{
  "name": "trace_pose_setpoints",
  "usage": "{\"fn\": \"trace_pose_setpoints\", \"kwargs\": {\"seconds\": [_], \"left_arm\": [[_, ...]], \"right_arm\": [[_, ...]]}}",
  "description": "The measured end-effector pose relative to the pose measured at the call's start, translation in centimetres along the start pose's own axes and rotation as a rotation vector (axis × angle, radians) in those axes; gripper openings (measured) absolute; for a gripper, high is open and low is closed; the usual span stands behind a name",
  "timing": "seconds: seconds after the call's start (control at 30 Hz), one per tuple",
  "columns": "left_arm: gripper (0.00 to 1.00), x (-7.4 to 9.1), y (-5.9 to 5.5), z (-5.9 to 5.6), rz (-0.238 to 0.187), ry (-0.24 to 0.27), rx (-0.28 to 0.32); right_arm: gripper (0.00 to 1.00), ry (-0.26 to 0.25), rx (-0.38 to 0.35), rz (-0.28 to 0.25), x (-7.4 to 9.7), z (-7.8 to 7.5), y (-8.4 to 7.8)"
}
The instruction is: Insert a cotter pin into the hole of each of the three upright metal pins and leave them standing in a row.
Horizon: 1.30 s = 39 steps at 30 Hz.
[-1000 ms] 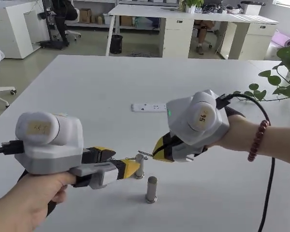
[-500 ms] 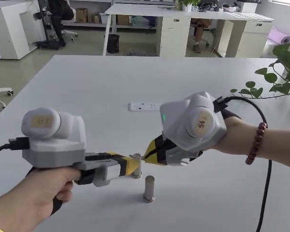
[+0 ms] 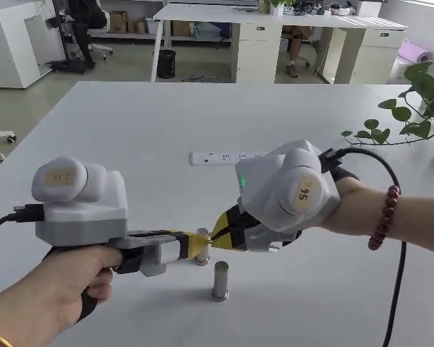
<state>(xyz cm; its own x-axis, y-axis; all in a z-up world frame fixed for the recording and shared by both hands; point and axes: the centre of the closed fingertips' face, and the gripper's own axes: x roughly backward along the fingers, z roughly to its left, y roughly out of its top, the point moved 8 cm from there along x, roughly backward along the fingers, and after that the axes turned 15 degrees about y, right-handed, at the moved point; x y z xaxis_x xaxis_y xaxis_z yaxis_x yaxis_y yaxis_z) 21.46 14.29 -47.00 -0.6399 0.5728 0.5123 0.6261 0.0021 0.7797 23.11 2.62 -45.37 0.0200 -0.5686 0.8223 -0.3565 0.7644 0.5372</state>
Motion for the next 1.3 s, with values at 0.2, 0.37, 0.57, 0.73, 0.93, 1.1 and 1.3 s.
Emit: {"fn": "trace_pose_setpoints", "kwargs": {"seconds": [0.2, 0.37, 0.57, 0.73, 0.93, 1.1, 1.3], "left_arm": [[0.01, 0.0, -0.1, -0.2, 0.007, -0.005, 0.002], [0.01, 0.1, -0.1, -0.2, -0.001, -0.014, -0.038], [0.0, 0.1, -0.1, -0.1, -0.004, -0.012, -0.057], [0.0, 0.2, -0.1, -0.1, -0.006, -0.019, -0.075], [0.0, 0.4, -0.2, 0.0, -0.015, -0.027, -0.108], [0.0, 0.7, -0.4, 0.2, -0.016, -0.034, -0.141], [0.0, 1.2, -0.8, 0.1, -0.031, -0.067, -0.206]], "right_arm": [[0.0, -0.003, 0.003, 0.003, -0.1, 0.0, -0.1], [0.0, -0.001, -0.014, -0.009, -0.1, 0.1, -0.1], [0.0, -0.009, -0.024, -0.022, -0.2, 0.2, -0.1], [0.0, 0.003, -0.092, -0.067, -0.2, 0.2, -0.3], [0.03, 0.045, -0.328, -0.204, 0.1, 0.1, -1.0], [0.07, 0.068, -0.476, -0.304, 0.6, 0.0, -1.6], [0.07, 0.122, -0.539, -0.352, 0.6, 0.8, -2.1]]}}
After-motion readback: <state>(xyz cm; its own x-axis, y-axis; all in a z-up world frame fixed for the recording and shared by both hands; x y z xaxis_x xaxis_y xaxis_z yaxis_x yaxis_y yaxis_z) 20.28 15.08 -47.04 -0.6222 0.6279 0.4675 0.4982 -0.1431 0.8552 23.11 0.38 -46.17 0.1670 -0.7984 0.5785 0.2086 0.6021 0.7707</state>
